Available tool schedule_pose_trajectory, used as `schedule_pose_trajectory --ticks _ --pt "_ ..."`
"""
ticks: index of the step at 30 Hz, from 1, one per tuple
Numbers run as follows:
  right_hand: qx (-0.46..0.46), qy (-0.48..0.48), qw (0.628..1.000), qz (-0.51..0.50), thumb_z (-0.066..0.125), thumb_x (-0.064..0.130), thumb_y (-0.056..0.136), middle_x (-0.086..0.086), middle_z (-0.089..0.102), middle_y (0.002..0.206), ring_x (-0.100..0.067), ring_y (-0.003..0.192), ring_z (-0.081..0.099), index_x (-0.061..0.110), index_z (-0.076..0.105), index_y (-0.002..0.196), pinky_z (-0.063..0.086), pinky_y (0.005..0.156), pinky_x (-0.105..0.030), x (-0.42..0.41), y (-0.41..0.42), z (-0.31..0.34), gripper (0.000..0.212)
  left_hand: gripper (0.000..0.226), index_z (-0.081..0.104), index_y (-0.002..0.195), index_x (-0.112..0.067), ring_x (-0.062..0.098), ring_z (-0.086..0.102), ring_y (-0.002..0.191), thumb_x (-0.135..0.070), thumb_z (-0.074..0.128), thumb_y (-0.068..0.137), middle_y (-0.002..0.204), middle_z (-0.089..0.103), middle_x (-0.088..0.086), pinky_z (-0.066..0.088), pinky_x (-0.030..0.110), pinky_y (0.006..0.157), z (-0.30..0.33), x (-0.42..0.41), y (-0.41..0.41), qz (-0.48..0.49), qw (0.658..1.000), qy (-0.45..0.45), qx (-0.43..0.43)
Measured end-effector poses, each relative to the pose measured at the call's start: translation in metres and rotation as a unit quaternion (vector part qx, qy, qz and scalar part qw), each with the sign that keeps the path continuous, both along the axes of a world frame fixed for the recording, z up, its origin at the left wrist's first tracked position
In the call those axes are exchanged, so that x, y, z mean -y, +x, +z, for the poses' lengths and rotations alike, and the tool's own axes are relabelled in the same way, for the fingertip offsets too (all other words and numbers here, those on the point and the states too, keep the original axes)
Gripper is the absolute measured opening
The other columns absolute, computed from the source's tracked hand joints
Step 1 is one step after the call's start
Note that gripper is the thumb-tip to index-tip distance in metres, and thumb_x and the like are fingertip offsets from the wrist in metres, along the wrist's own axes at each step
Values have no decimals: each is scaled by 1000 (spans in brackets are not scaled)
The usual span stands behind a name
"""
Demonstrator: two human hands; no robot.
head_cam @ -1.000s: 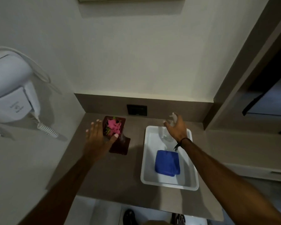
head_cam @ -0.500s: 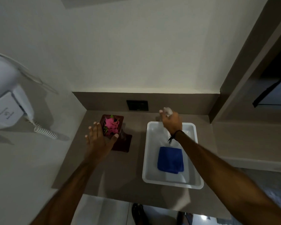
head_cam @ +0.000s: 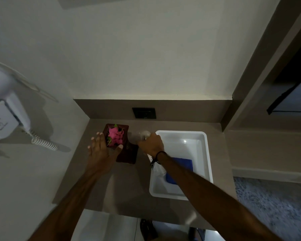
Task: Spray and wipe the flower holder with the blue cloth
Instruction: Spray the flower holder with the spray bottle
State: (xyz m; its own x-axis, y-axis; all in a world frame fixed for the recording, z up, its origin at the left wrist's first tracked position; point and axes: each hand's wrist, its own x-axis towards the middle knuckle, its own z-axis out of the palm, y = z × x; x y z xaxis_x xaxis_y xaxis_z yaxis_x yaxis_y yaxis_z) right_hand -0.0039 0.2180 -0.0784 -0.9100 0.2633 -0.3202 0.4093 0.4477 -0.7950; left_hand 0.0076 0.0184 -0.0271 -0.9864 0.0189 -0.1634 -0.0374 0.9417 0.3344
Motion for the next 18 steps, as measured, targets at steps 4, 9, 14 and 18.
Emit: schedule_pose_trajectory --ticks 4,9,14,18 --pt "-53 -42 996 -62 63 56 79 -8 74 79 -22 71 72 12 70 93 62 66 -36 -22 -3 2 47 98 0 158 -10 29 -6 156 -63 46 90 169 -2 11 -2 50 125 3 -1 1 -2 1000 8 0" --pt "-135 -128 975 -119 55 41 95 -2 65 74 -15 65 63 18 63 102 56 61 -30 -85 -5 10 25 99 4 158 -10 33 -1 156 -65 45 87 169 3 14 1 53 124 2 0 4 -11 999 32 -22" --pt "-145 -141 968 -151 53 31 98 -7 66 87 -1 71 65 5 61 103 49 61 -10 -119 1 5 28 105 0 158 -11 30 -4 156 -73 36 80 169 -1 12 -1 52 125 0 1 5 -8 999 41 -17" --pt "-155 -127 965 -167 56 30 97 -5 66 96 -20 90 64 11 61 109 51 80 -29 -126 8 -4 23 106 -3 158 -13 28 -8 156 -75 32 80 169 -4 10 -4 51 124 -4 3 4 -10 999 31 -16"
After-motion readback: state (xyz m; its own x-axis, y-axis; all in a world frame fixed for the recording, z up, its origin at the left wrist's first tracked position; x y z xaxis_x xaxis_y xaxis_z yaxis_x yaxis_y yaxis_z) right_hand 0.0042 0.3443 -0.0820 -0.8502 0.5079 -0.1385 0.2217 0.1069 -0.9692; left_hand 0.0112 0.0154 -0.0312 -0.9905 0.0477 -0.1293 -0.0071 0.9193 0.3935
